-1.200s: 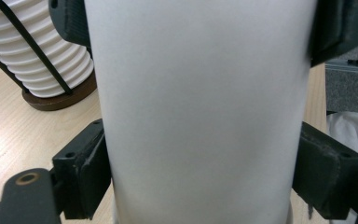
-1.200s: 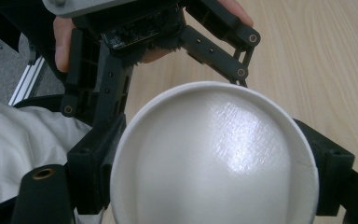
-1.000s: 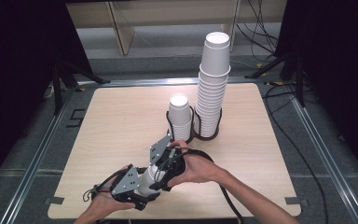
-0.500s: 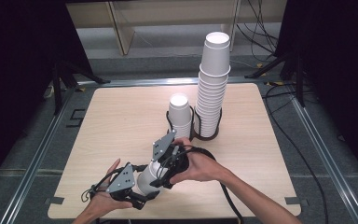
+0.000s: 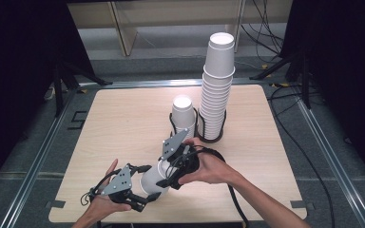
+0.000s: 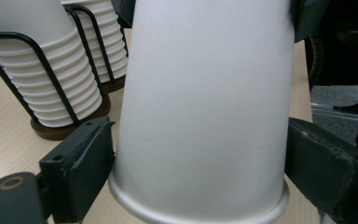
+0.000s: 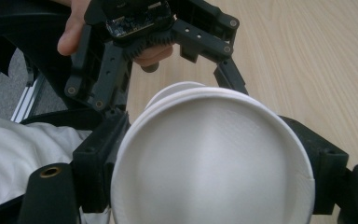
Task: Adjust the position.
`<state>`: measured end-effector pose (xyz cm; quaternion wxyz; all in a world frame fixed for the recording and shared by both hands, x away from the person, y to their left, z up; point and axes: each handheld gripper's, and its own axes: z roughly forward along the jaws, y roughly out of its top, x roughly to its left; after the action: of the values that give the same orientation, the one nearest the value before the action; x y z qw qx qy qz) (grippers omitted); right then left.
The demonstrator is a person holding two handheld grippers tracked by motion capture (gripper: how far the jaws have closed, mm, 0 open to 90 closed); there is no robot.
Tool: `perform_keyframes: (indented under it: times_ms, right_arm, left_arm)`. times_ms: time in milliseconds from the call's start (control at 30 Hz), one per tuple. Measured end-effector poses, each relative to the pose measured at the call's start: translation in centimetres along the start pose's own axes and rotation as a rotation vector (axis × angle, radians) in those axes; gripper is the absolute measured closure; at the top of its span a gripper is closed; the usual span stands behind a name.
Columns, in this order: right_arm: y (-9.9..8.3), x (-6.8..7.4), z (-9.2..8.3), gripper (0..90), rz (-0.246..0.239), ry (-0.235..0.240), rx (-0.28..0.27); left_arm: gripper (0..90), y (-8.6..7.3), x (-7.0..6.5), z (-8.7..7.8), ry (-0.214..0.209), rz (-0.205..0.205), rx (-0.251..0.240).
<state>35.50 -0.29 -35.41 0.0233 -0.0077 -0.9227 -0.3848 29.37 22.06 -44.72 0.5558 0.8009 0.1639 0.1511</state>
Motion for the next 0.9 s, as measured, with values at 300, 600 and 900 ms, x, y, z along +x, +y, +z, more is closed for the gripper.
perform_keyframes:
  times_ms: [300,600,900]
  right_arm:
    - [-0.5,-0.5,-1.5,24.3,0.024,-0.032,-0.042]
    - [-0.5,-0.8,-3.6,24.3,0.034,-0.078,-0.119]
    - [-0.8,-1.3,-4.8,24.3,0.062,-0.099,-0.22]
  left_arm:
    - [11.5,-0.4,0.4,-0.3,0.015,-0.03,-0.007]
    - [14.8,-0.5,1.0,-0.5,0.04,-0.092,-0.044]
    - [14.8,-0.2,1.4,-1.2,0.036,-0.164,-0.118]
